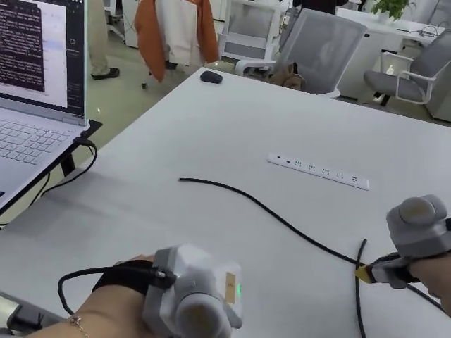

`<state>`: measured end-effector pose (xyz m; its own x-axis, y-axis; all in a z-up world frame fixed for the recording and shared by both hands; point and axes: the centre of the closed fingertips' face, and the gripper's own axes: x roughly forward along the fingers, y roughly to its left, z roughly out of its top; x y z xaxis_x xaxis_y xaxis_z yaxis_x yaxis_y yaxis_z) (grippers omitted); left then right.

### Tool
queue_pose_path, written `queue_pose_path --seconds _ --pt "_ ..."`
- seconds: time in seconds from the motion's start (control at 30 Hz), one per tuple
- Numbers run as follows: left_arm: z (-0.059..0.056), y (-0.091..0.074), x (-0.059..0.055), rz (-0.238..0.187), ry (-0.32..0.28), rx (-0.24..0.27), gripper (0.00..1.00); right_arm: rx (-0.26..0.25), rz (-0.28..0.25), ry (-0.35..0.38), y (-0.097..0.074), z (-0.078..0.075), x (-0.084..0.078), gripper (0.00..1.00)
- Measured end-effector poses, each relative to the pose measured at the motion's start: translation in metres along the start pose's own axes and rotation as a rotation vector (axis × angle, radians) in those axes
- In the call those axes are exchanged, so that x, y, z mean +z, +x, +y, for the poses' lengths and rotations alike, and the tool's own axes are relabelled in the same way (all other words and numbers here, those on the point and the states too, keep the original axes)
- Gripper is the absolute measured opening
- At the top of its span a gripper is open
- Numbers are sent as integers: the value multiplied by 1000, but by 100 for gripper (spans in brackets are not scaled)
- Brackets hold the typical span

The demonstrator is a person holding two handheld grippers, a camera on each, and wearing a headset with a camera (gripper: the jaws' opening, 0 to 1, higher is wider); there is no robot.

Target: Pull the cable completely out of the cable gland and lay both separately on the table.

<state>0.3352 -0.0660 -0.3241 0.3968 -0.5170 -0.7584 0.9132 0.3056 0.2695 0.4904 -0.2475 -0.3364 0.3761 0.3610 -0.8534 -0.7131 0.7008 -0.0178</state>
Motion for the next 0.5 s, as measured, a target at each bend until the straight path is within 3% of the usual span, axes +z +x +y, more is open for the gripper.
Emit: queue_pose_path --seconds 0.13,0.2,0.27,0.33,0.5 --pt "-3 1 2 -2 -4 -5 17 21 -36 -18 -22 23 -3 24" --pt "-4 1 4 4 4 -4 17 36 -78 -2 -35 33 -3 24" --pt "-5 -1 13 -39 -43 -17 17 57 -123 23 -51 47 -1 24" --pt "-1 -4 14 -34 -30 -4 17 78 -181 44 -69 64 1 24" --pt "12 -9 15 -26 -26 3 17 83 -225 69 -93 91 -9 24"
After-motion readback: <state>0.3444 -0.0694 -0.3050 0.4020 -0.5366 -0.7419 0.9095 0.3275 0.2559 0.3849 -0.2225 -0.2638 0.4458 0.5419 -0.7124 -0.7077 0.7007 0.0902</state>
